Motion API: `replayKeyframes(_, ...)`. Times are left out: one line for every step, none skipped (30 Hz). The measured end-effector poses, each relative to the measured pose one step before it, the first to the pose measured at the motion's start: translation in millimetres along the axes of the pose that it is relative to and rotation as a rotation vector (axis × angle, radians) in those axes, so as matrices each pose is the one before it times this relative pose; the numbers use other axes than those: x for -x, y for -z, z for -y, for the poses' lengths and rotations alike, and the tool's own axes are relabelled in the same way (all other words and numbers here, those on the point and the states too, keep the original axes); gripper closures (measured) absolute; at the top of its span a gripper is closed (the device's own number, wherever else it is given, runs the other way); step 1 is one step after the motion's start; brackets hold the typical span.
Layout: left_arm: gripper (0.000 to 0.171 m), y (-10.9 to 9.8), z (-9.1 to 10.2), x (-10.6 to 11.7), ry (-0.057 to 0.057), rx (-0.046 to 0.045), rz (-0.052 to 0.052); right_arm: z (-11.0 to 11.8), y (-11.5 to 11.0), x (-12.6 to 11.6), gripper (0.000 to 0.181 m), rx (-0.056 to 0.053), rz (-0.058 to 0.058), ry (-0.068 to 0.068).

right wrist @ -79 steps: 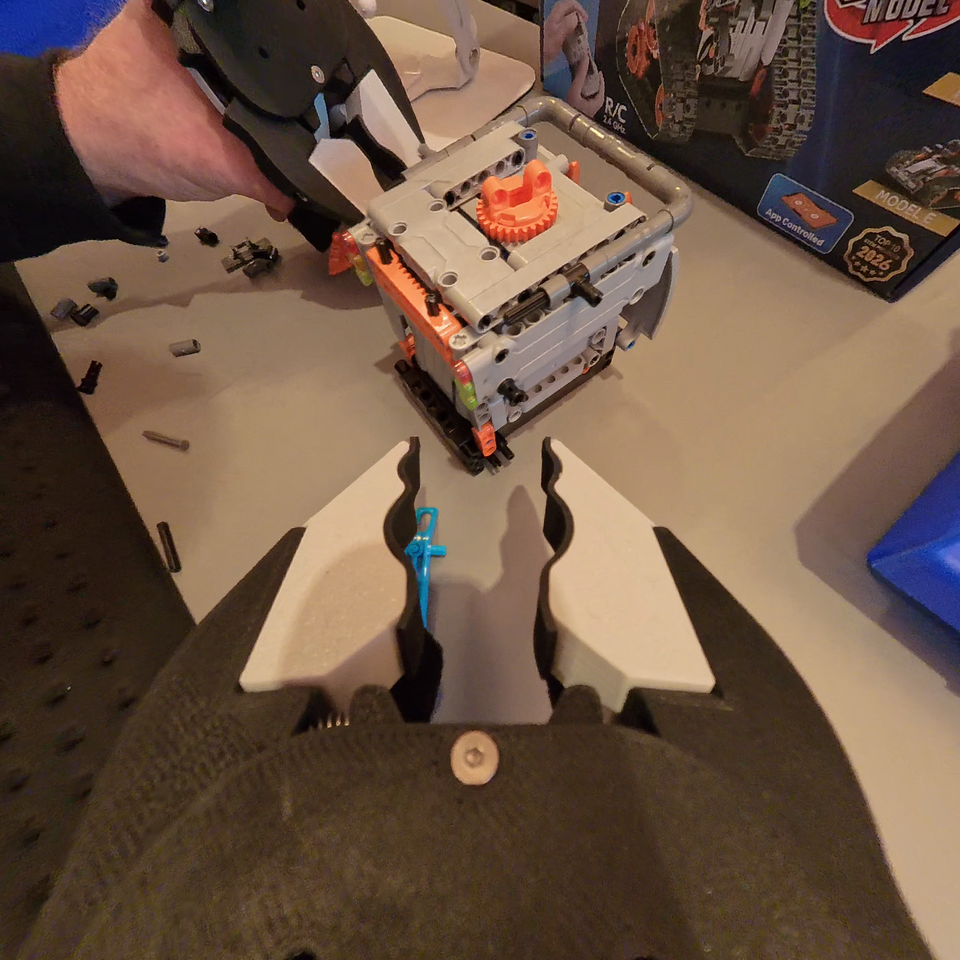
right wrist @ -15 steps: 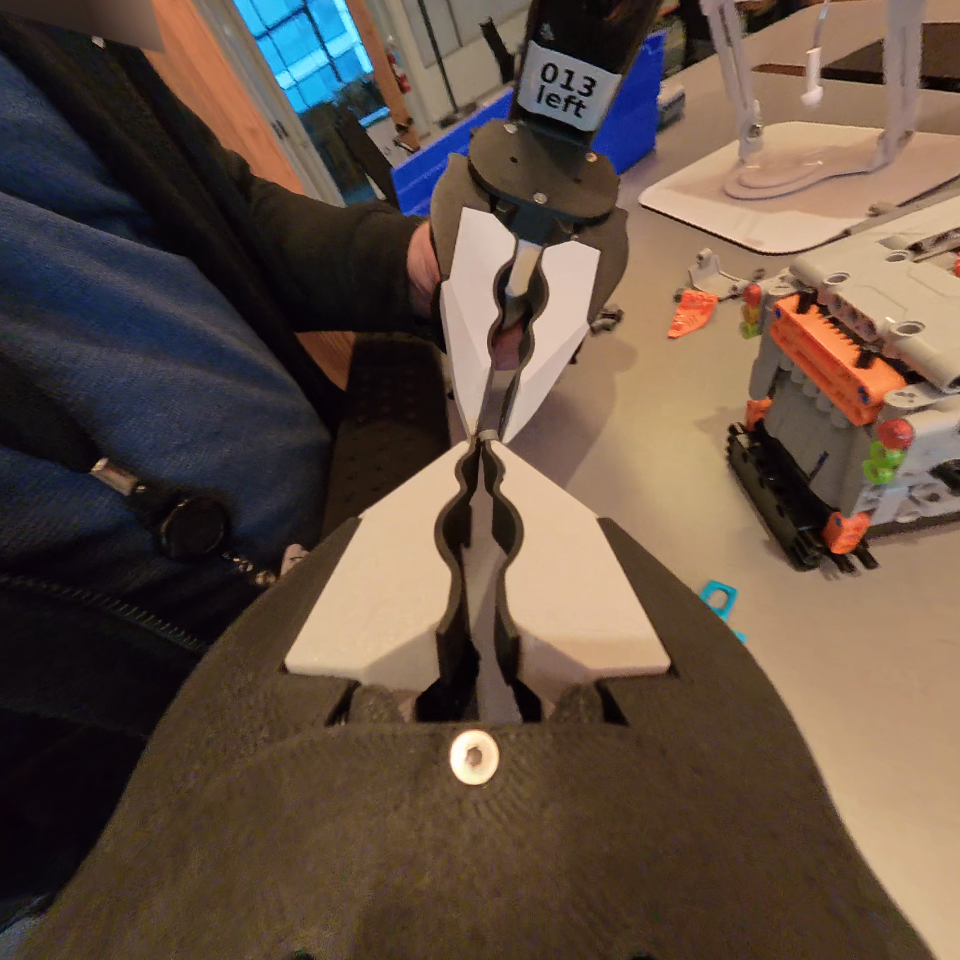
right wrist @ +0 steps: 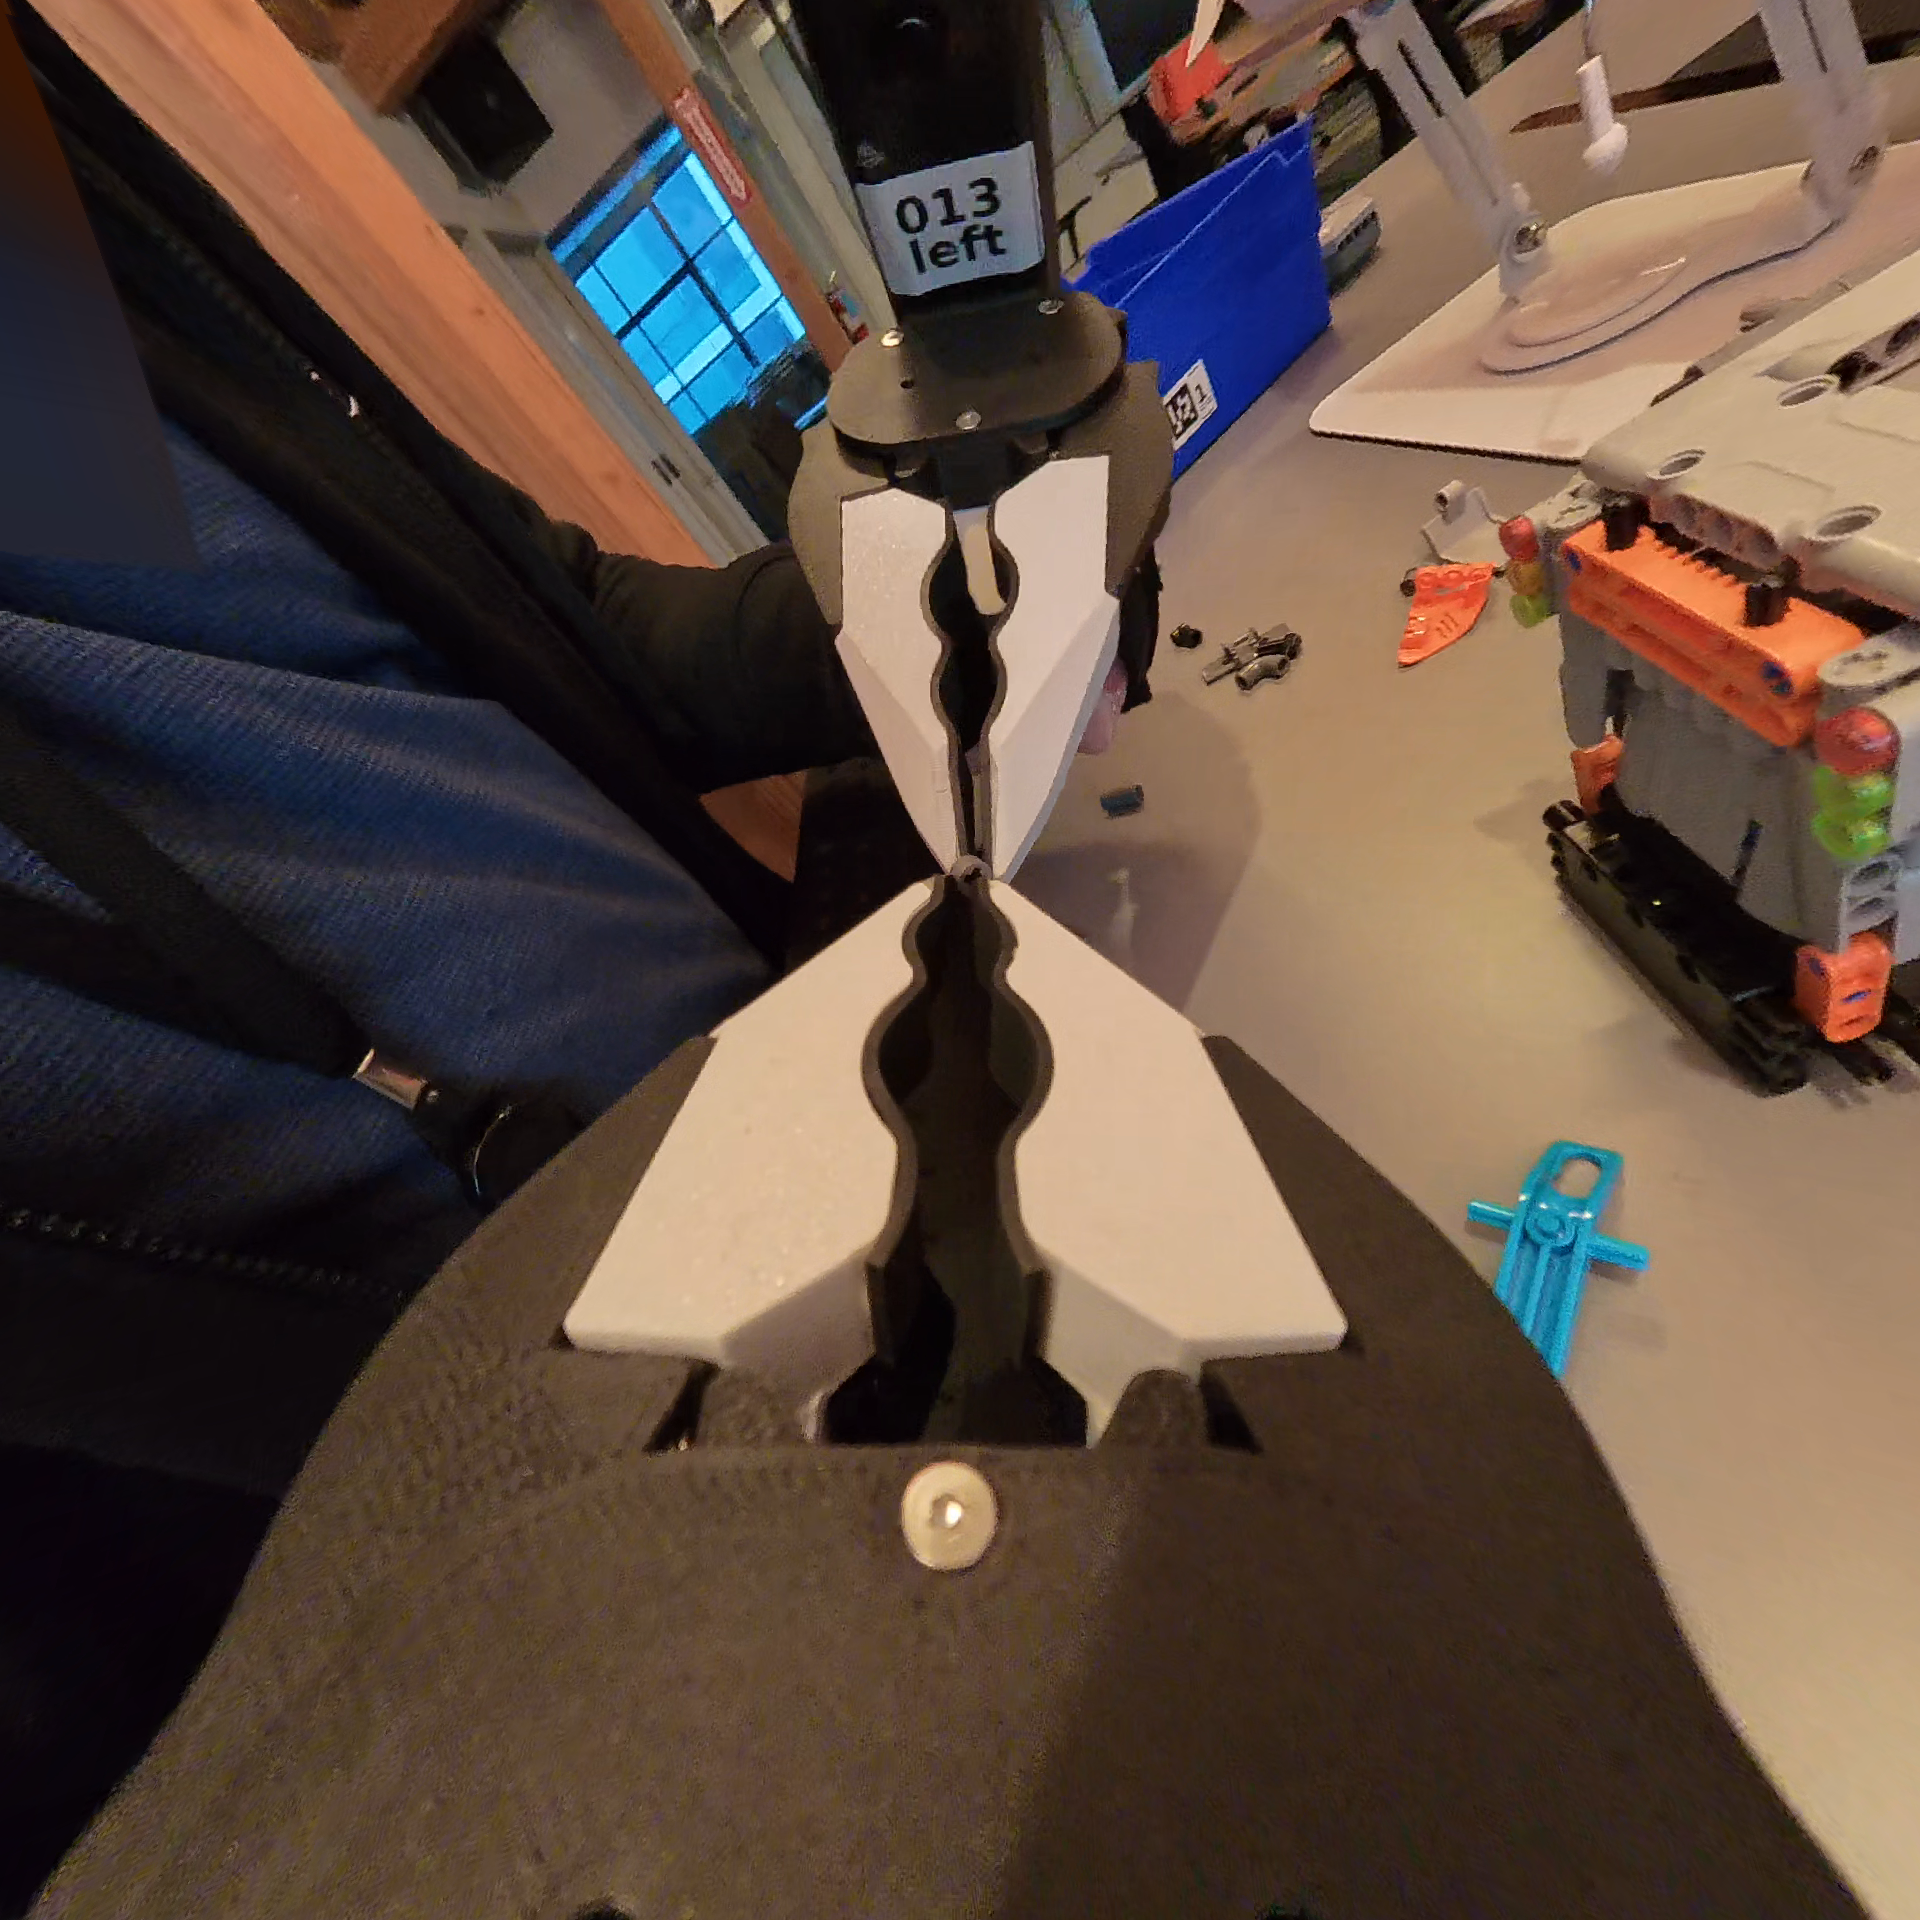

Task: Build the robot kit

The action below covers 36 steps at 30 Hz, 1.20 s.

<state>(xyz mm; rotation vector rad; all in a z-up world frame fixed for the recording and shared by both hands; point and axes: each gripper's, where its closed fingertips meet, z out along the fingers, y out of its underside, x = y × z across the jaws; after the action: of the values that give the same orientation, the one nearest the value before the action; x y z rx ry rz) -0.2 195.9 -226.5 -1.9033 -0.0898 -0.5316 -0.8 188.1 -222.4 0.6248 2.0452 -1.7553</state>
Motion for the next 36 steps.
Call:
replayKeyframes(0.171, -0.61, -0.08, -1.3, -0.0142, 0.01374, 0.0047, -0.13, 0.57, 0.03, 0.181, -0.0104, -0.0095, -0.0089)
replayKeyframes(0.171, -0.35, 0.2, 1.46, -0.0204, 0.00825, 0.0237, 0.53, 0.75, -0.86, 0.181, -0.0116, -0.0108, -0.0155)
replayKeyframes(0.171, -0.26, 0.61, 0.47, -0.0169, 0.00227, 0.0138, 0.82, 0.39, 0.54, 0.181, -0.0118, -0.002, -0.0141)
replayKeyframes(0.171, 0.16, 1.41, -0.72, -0.002, -0.0043, -0.0012, 1.14, 0.65, -0.04, 0.181, -0.0136, -0.009, -0.0001)
replayKeyframes(0.171, 0.18, 1.24, 1.78, -0.0016, -0.00483, 0.0149, 1.44, 0.76, -1.78, 0.18, -0.0123, -0.0236, 0.0089)
replayKeyframes(0.171, -0.21, 0.78, 2.31, -0.0035, -0.00316, 0.0215, 0.84, 0.51, -1.13, 0.178, -0.0047, -0.0206, 0.0122)
replayKeyframes(0.171, -0.66, 0.6, -0.06, 0.0035, -0.00325, 0.0039, 1.75, 0.42, -0.86, 0.177, -0.0071, -0.0246, 0.0228)
replayKeyframes(0.171, 0.01, 1.93, 0.74, 0.0051, -0.01285, 0.0097, 2.54, 0.44, -1.22, 0.176, -0.012, -0.0323, 0.0283)
replayKeyframes(0.171, -0.45, 1.88, 0.65, 0.0132, -0.01267, 0.0083, 1.74, -0.33, 0.0, 0.174, -0.0037, -0.0244, 0.0235)
replayKeyframes(0.171, -0.66, 0.85, 0.08, 0.0173, -0.00816, 0.0007, 0.99, -0.22, -0.6, 0.173, 0.0005, -0.0287, 0.0232)
replayKeyframes(0.171, 0.24, 1.49, 2.15, 0.0132, -0.01577, 0.0163, 0.63, -0.06, -1.76, 0.174, 0.0025, -0.0385, 0.0272)
replayKeyframes(0.171, 0.03, 1.48, 1.47, 0.0158, -0.01468, 0.0123, 0.57, -0.06, -1.27, 0.174, 0.0031, -0.0336, 0.0247)
replayKeyframes(0.171, 0.09, 1.0, 0.57, 0.0146, -0.01255, 0.0053, 1.21, 0.33, -0.42, 0.174, -0.0003, -0.0252, 0.0191)
replayKeyframes(0.171, 0.33, 1.24, -0.13, 0.0134, -0.01383, -0.0006, 0.98, 0.5, -0.71, 0.176, -0.0009, -0.0239, 0.0187)
replayKeyframes(0.171, 0.46, 0.94, 0.64, 0.0099, -0.01095, 0.004, 0.17, 0.08, -0.37, 0.177, 0.0042, -0.0192, 0.0163)
replayKeyframes(0.171, 0.12, -0.43, -0.07, 0.0038, -0.00154, -0.0002, -0.6, 0.07, 0.45, 0.177, 0.0098, -0.0041, 0.0053)
replayKeyframes(0.171, 0.02, -0.92, -1.04, 0.0027, 0.00237, -0.0104, -0.28, 0.56, 0.44, 0.179, 0.0048, 0.0041, -0.0033)
replayKeyframes(0.171, 0.63, 0.58, -0.24, 0.0032, -0.0058, -0.0065, 0.13, 0.95, 0.22, 0.181, -0.0031, 0.0075, -0.0064)
replayKeyframes(0.171, 0.57, 1.37, -0.6, 0.0043, -0.00508, -0.0107, 0.37, 0.69, 0.78, 0.181, -0.0063, 0.017, -0.0114)
replayKeyframes(0.171, -0.98, -0.78, -2.26, -0.0055, 0.01461, -0.0175, 0.19, 0.48, 0.44, 0.181, -0.0042, 0.0147, -0.0102)
replayKeyframes(0.171, -0.37, 0.64, 0.53, -0.022, 0.0086, 0.0092, 0.27, 0.66, -0.35, 0.181, -0.0026, 0.0055, -0.0002)
replayKeyframes(0.171, -0.56, 0.45, 0.21, -0.0178, 0.01072, 0.006, 0.73, 0.62, -0.1, 0.181, -0.0032, 0.0062, 0.0001)
replayKeyframes(0.171, -0.2, 0.75, -0.7, -0.0058, 0.0079, -0.0066, 1.84, 0.66, 0.13, 0.181, -0.0095, 0.0107, -0.0061)
replayKeyframes(0.171, 0.05, 1.61, -1.21, -0.0007, -0.00039, -0.0127, 1.84, 0.6, -0.08, 0.181, -0.0098, 0.0085, -0.0044)
replayKeyframes(0.171, 0.38, 1.86, 1.14, -0.0036, -0.00345, 0.0047, 1.02, 0.39, -0.8, 0.181, -0.0017, 0.0021, 0.0037)
replayKeyframes(0.171, 0.52, 0.43, 0.57, -0.0075, 0.00685, 0.0016, 0.56, 0.32, -0.58, 0.181, 0.0023, 0.0033, 0.0101)
replayKeyframes(0.171, 0.91, 0.54, 0.35, -0.0107, 0.00938, 0.0028, 0.52, 0.5, -0.76, 0.181, 0.0032, 0.0044, 0.0101)
replayKeyframes(0.171, 1.79, 2.29, 2.54, -0.0181, 0.00205, 0.0208, 0.19, 0.56, -1.93, 0.181, 0.0069, 0.0003, 0.0091)
replayKeyframes(0.171, 1.91, 2.8, 3.45, -0.0189, 0.00357, 0.024, 0.45, 0.58, -0.79, 0.181, 0.0083, 0.0065, 0.0133)
replayKeyframes(0.167, 1.0, 2.56, 2.66, -0.0124, 0.00733, 0.0116, 1.59, 0.56, 1.4, 0.181, 0.0051, 0.0189, 0.0149)
replayKeyframes(0.162, -0.37, 2.15, 1.84, -0.0048, 0.00985, 0.0027, 2.16, 0.28, 0.45, 0.181, 0.0039, 0.0118, 0.0124)
replayKeyframes(0.161, -1.15, 1.99, -0.23, -0.0072, 0.00749, -0.0099, 1.95, 0.14, -0.3, 0.181, 0.0057, 0.0074, 0.0102)
replayKeyframes(0.162, -1.55, 1.39, -0.58, -0.0131, 0.00776, -0.0068, 1.71, 0.06, -0.52, 0.181, 0.0059, 0.0055, 0.01)
replayKeyframes(0.165, -0.97, 1.8, -0.46, -0.0128, 0.00269, -0.0039, 1.8, 0.81, -1.45, 0.181, 0.0018, -0.0003, 0.0085)
replayKeyframes(0.168, -0.42, 1.93, -0.55, -0.0068, -0.00154, -0.0058, 2.1, 1.28, -1.2, 0.181, -0.0041, 0.0035, 0.0021)
replayKeyframes(0.17, -0.37, 1.65, -0.99, 0.0004, -0.00167, -0.0095, 1.84, 1.07, -0.1, 0.181, -0.0053, 0.0092, -0.0008)
